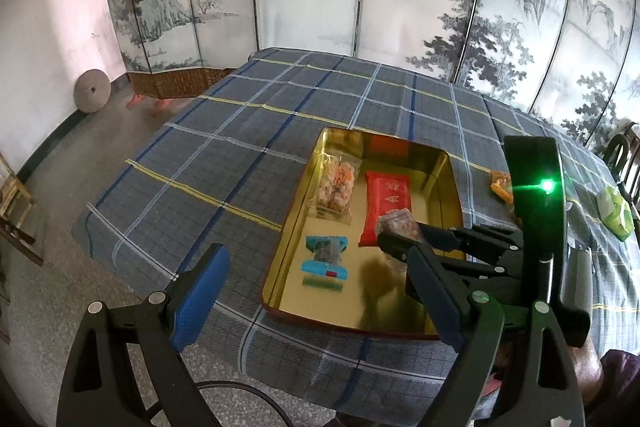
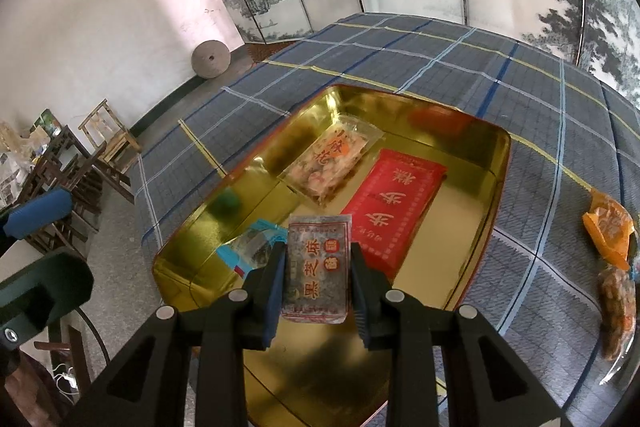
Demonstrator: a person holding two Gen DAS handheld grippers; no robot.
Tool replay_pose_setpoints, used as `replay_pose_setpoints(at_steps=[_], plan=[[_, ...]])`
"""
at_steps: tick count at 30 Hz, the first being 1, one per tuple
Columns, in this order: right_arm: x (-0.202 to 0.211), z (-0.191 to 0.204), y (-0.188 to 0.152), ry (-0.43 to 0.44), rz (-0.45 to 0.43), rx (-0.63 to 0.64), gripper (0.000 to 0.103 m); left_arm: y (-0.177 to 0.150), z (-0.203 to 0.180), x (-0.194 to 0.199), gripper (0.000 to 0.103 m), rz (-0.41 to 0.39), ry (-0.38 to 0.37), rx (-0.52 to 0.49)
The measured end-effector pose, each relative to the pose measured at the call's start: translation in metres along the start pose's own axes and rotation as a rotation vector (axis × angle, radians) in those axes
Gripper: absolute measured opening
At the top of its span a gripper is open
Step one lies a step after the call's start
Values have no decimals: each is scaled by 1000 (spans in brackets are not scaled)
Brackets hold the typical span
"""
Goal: Organize snacks
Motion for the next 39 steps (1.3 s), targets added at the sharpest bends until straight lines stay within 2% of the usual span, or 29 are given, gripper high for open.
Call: replay_pose_setpoints(at_steps=[14, 19, 30, 39], plan=[[26, 4, 14, 77, -97, -24, 33, 0, 0, -2, 88, 6, 2, -4], [45, -7, 12, 69, -139, -39, 34, 0, -4, 1, 88, -1, 7, -15], [111, -57, -15, -30, -220, -74, 36, 2, -22, 13, 88, -20, 15, -52], [177, -148, -47, -167, -289, -214, 42, 5, -45, 23, 88, -32, 21, -100]])
Point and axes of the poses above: each gripper's, at about its wrist camera, not at the fingertips, and x roughly against the way its jaws point, z to its left, y to its top, the point moved 9 cm from there along -x, roughly the way its jaws point, and after that the axes turned 6 degrees about -x, right-handed, at the moved point
